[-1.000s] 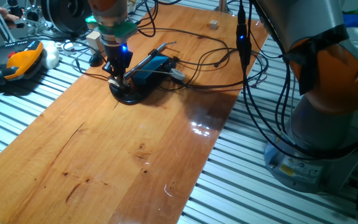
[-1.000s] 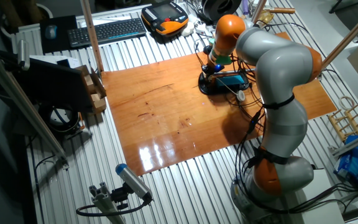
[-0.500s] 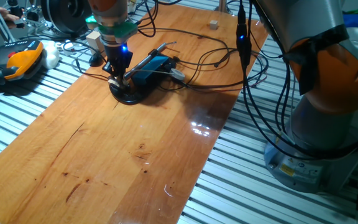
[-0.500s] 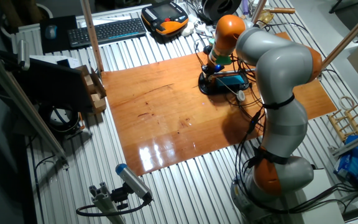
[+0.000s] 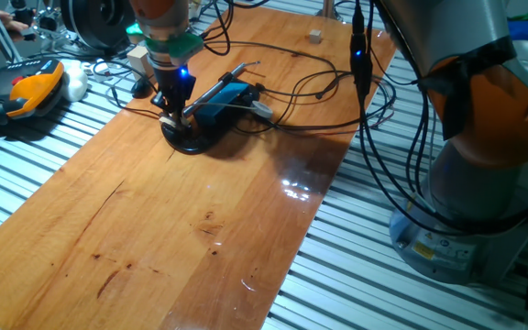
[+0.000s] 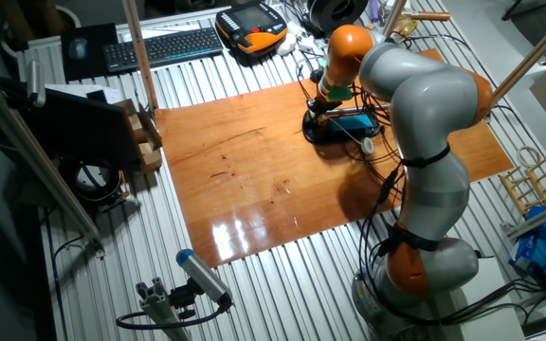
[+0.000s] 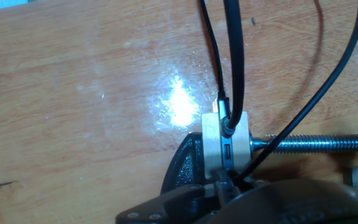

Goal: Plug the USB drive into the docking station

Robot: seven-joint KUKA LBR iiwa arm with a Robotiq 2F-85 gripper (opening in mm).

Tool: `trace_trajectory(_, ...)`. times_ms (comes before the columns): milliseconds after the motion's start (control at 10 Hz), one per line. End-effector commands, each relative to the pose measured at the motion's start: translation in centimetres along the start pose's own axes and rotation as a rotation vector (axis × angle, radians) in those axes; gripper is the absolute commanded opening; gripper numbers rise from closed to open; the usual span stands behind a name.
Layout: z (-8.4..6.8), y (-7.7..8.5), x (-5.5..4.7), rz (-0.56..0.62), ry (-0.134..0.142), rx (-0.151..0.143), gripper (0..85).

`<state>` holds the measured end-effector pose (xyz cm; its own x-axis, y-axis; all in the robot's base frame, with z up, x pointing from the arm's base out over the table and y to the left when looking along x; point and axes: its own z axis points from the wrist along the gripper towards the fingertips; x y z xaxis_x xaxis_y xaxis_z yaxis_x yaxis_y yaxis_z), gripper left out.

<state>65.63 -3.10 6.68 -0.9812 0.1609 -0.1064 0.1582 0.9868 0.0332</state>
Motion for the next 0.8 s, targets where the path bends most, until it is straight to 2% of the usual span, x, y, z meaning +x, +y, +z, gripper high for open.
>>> trace_trajectory(0,0.0,0.0,0.0,0.002,-0.002,0.000,34.0)
trace_trajectory(100,0.0,0.0,0.0,-0.004,0.001,0.000,34.0)
trace_trajectory(200,0.0,0.0,0.0,-0.004,0.002,-0.003,51.0)
trace_trajectory(700,-1.0,-0.1,-0.1,-0.005,-0.010,0.033,51.0)
